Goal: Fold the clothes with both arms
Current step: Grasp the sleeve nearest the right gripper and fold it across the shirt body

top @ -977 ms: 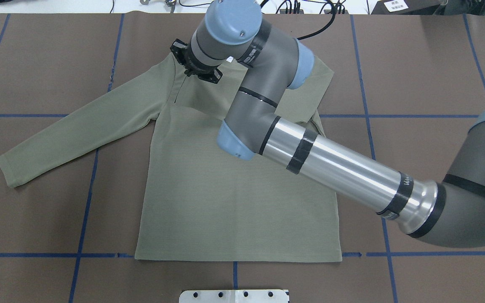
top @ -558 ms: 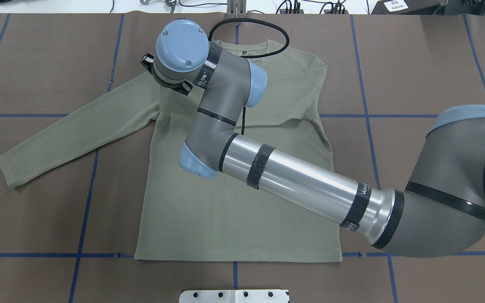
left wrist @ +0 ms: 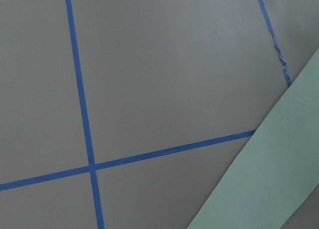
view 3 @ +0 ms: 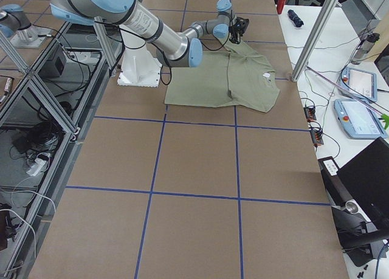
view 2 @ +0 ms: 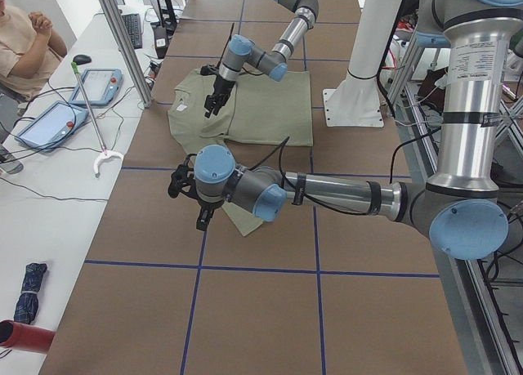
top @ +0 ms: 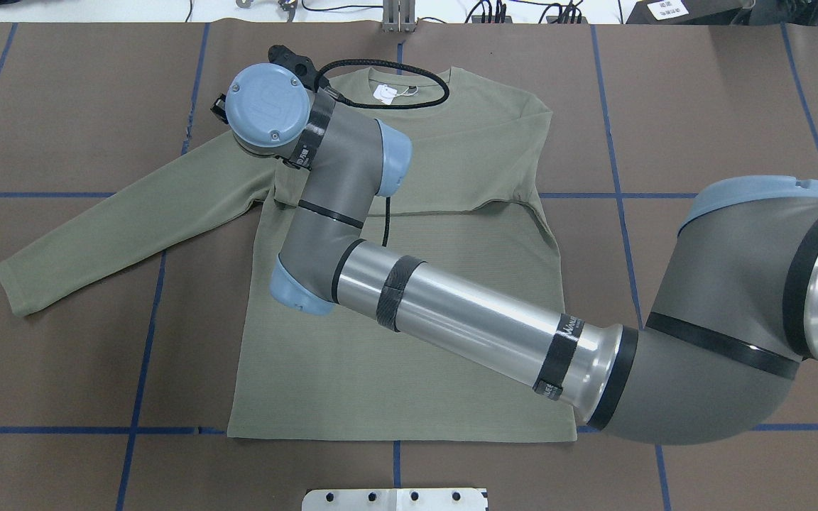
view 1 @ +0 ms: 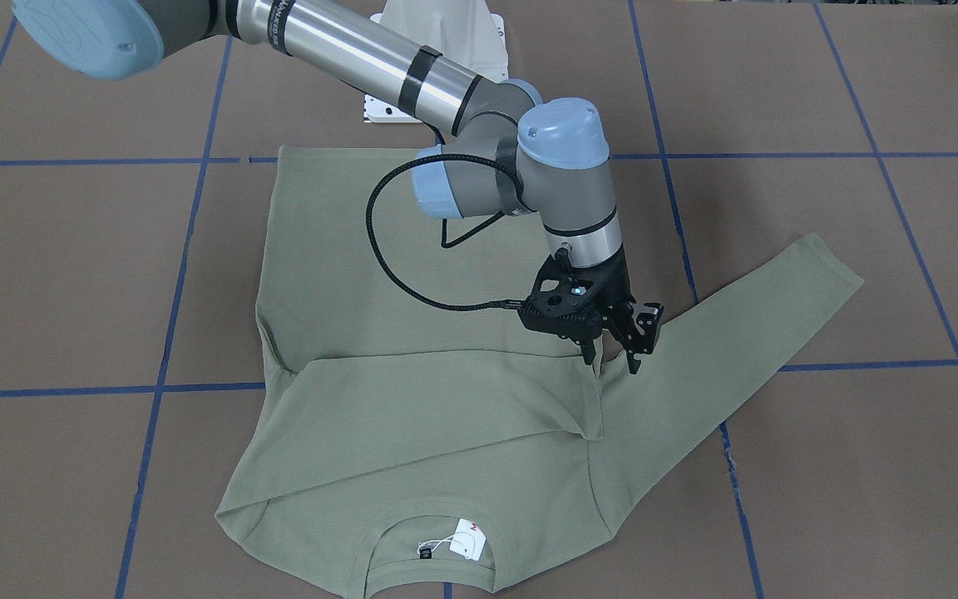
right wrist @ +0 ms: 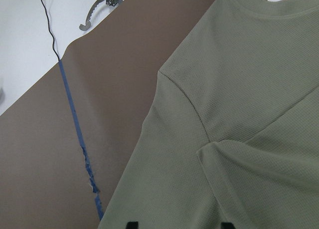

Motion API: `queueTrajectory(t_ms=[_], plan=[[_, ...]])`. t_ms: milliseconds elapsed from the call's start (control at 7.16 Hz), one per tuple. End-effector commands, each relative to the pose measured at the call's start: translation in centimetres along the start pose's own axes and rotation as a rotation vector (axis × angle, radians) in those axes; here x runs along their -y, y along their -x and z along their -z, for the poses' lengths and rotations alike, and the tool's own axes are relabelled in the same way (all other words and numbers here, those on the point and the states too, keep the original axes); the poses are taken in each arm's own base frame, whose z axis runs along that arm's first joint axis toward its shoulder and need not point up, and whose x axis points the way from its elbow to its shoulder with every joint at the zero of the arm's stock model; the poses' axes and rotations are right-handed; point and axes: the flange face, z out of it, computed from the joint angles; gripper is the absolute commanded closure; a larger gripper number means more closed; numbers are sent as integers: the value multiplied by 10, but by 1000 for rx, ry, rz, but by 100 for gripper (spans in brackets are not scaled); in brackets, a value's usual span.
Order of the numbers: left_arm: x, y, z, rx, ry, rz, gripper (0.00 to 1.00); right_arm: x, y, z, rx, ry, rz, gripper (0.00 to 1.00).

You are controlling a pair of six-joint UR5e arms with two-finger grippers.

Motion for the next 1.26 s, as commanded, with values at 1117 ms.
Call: queueTrajectory(t_ms=[1117], plan=[[-79, -8, -193, -60, 142, 178, 9, 202, -247, 232, 48, 197, -16, 1]])
